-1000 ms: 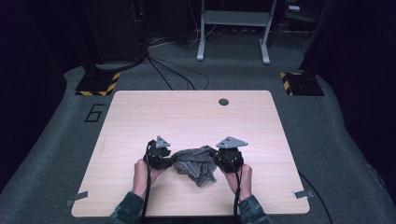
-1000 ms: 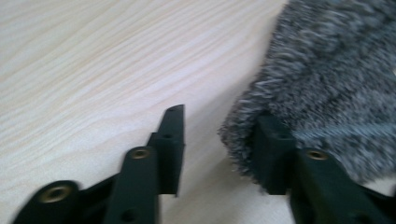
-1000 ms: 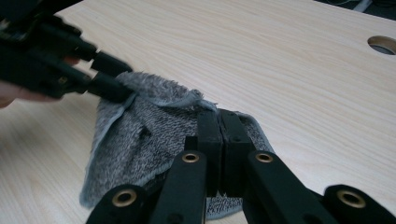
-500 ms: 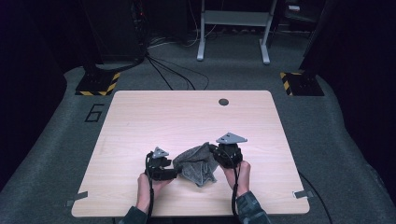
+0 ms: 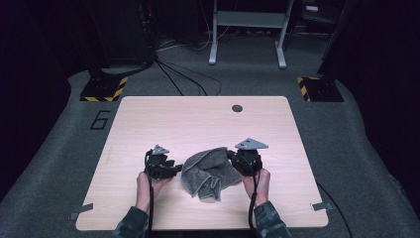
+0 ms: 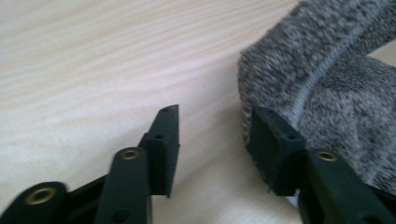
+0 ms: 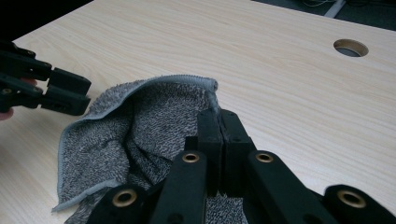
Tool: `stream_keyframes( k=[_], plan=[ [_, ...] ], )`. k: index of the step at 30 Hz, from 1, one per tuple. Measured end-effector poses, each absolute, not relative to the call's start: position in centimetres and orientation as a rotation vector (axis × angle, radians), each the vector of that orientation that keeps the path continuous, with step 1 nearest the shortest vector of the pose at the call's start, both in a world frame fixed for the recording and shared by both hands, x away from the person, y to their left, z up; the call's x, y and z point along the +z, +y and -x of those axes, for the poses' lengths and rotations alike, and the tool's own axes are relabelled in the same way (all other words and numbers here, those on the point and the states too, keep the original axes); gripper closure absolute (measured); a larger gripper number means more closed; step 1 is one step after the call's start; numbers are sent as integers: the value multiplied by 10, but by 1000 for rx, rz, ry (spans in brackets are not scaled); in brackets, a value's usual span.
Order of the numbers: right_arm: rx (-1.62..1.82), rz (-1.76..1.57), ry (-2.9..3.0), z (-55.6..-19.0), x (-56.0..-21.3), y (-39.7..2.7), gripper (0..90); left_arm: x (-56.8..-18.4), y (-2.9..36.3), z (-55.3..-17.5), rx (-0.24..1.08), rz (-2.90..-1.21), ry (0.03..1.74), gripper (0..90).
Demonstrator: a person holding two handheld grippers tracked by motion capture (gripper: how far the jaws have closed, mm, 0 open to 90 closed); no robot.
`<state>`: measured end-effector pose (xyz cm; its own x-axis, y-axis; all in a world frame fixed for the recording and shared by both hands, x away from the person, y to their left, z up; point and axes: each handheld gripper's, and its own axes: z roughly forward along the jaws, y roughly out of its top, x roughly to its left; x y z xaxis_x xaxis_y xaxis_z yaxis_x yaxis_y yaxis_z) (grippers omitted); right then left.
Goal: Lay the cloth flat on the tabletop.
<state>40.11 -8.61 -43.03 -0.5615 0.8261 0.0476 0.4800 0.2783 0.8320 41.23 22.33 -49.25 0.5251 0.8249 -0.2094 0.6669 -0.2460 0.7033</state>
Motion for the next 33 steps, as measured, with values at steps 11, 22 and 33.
stream_keyframes(
  k=[11,22,33],
  plan=[
    [1182,-1200,2153,-404,-432,-86,888,-501,210,-381,146,-1916,1177,305],
    [1188,-1197,2128,-404,-429,-92,888,-518,199,-385,91,-1927,1191,637],
    [1193,-1219,2088,-405,-421,-108,889,-500,213,-402,254,-1993,1148,877]
  ],
)
